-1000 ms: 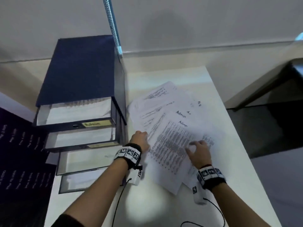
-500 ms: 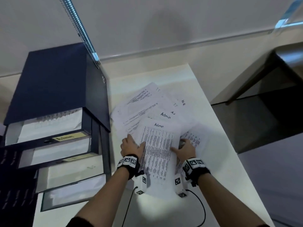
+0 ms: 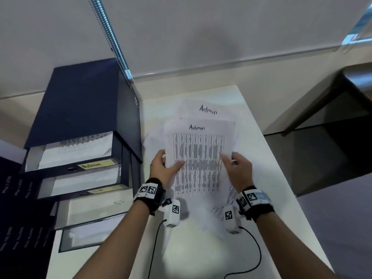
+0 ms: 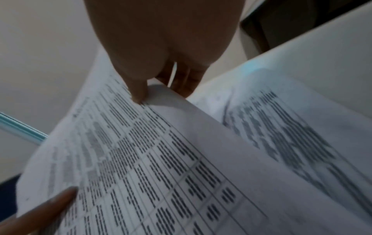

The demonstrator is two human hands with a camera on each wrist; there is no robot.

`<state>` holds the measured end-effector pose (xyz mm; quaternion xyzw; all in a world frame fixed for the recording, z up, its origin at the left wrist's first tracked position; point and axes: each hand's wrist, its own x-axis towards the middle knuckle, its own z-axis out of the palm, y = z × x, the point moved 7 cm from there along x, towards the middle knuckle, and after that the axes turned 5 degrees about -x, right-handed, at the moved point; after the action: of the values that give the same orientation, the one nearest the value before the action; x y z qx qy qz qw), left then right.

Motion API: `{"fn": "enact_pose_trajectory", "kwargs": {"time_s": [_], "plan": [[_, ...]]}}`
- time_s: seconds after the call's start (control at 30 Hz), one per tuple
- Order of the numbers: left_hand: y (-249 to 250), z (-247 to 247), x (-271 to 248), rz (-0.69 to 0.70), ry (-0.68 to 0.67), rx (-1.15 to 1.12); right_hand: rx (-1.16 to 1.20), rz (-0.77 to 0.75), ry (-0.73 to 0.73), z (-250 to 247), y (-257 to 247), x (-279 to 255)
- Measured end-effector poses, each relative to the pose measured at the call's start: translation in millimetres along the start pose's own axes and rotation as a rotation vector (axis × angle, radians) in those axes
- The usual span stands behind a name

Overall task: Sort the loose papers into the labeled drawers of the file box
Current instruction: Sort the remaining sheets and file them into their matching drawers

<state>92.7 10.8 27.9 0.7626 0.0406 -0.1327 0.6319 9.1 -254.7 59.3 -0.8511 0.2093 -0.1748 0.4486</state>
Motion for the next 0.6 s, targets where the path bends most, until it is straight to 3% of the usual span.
{"fn": "enact_pose_trajectory", "kwargs": {"time_s": [0.07,0.17,0.3,0.37,0.5,0.6], "plan": [[26,-9,-2,0.115,-0.002,-0.01,0.051,-0.1,0.085,-19,-26,4],[50,-17,-13,0.18,-0.047,0.002,0.139,-0.149,0.067,-28,-44,-5],[40,-19,-28,0.135,-0.127,0.083,0.116,-0.064,-0.135,-11,-39,-30],[29,-22,-30,0.108,-0.112,0.132,0.079,-0.012,-0.167,-5,-36,-38],[27,-27,-41,0.081,-0.07,0.173,-0.003,0.082,-0.087,-10,-35,-45],[31,-36,-56,0.09,-0.036,0.282,-0.115,0.148,-0.234,4,-35,-55]]}}
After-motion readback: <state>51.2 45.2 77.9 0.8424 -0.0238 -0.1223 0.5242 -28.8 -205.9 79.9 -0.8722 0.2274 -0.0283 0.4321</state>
